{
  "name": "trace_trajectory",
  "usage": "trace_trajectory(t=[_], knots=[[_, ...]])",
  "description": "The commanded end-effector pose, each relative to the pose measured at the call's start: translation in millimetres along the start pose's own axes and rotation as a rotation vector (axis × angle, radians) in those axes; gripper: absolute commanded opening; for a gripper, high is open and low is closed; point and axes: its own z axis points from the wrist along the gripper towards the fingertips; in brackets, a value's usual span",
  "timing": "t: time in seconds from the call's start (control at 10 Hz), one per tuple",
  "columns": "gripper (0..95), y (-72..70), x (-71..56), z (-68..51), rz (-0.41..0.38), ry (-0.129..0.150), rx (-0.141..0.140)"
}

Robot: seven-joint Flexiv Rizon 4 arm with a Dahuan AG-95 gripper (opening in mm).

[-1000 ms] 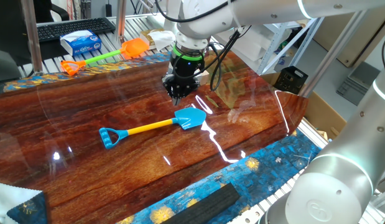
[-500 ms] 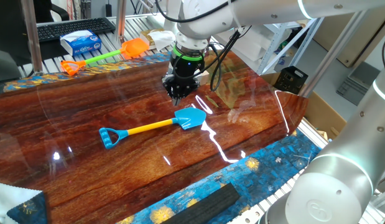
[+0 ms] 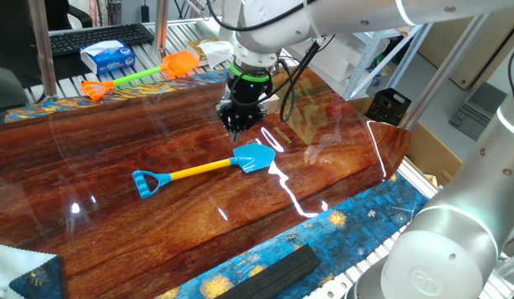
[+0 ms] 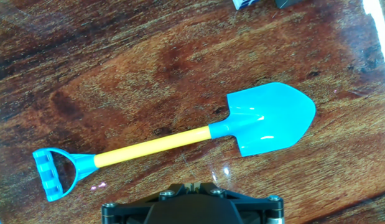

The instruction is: Use a shovel to scoop up an object

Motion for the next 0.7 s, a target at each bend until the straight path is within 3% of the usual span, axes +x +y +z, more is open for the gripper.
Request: trace_trajectory(t=[0.1,0.4,0.6,0.7], knots=[[0.0,5.8,2.1,9.6,0.209,-0.007,0.002],[0.0,14.3,5.5,27.7,0.483,0.016,-0.03],[0.0,25.5,8.9,40.1,0.59,-0.002,-0.005],[0.0,32.9,9.2,45.9,0.688,0.002,-0.008]])
